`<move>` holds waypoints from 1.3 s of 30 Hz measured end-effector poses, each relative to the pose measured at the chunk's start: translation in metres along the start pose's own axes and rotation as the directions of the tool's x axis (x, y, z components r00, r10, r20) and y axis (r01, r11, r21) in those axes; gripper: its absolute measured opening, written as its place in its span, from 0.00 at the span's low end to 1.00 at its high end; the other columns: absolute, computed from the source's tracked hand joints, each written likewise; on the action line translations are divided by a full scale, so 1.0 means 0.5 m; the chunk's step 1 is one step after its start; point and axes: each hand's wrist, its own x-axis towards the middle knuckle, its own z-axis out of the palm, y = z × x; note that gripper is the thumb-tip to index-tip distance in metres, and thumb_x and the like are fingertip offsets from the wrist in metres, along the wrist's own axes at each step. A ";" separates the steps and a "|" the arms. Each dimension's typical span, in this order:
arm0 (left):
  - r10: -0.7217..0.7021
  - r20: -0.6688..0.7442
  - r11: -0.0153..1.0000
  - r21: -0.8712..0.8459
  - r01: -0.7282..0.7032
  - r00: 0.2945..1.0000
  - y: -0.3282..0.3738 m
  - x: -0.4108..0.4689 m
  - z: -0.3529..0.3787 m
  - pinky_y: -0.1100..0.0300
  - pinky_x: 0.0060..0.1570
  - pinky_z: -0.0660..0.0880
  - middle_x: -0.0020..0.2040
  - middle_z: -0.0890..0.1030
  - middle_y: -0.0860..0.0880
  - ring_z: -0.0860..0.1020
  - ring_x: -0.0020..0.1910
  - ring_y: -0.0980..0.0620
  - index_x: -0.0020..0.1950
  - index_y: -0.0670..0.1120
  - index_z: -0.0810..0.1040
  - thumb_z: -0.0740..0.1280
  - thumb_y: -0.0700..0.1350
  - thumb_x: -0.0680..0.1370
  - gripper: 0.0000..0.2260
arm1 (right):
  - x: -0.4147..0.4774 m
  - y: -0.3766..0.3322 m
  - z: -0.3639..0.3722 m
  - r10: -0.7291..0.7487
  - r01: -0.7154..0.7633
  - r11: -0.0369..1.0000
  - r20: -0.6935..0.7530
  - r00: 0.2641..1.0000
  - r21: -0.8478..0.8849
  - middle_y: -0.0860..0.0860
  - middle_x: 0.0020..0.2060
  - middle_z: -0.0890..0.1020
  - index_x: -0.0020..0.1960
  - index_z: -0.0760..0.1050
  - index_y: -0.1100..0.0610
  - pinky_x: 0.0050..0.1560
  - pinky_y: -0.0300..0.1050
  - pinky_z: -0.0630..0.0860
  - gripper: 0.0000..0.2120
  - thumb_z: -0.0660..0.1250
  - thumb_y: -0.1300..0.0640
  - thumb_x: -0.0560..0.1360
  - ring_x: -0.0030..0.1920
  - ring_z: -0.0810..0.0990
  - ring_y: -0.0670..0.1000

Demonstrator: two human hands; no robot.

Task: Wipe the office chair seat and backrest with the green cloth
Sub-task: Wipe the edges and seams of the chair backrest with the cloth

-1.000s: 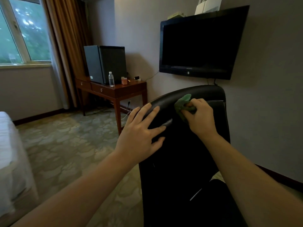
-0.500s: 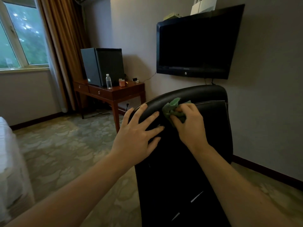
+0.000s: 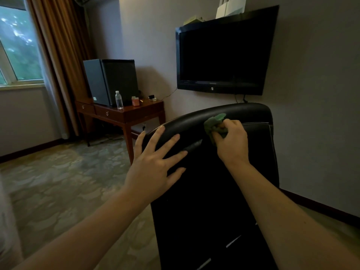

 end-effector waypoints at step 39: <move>0.200 0.555 0.792 -0.576 0.200 0.807 0.614 0.374 0.193 0.39 0.77 0.55 0.83 0.48 0.46 0.53 0.81 0.44 0.83 0.50 0.42 0.61 0.59 0.82 0.38 | -0.137 0.491 -0.598 -0.208 0.555 0.445 0.522 0.827 -0.703 0.59 0.57 0.78 0.54 0.80 0.58 0.64 0.58 0.75 0.14 0.75 0.63 0.69 0.65 0.73 0.62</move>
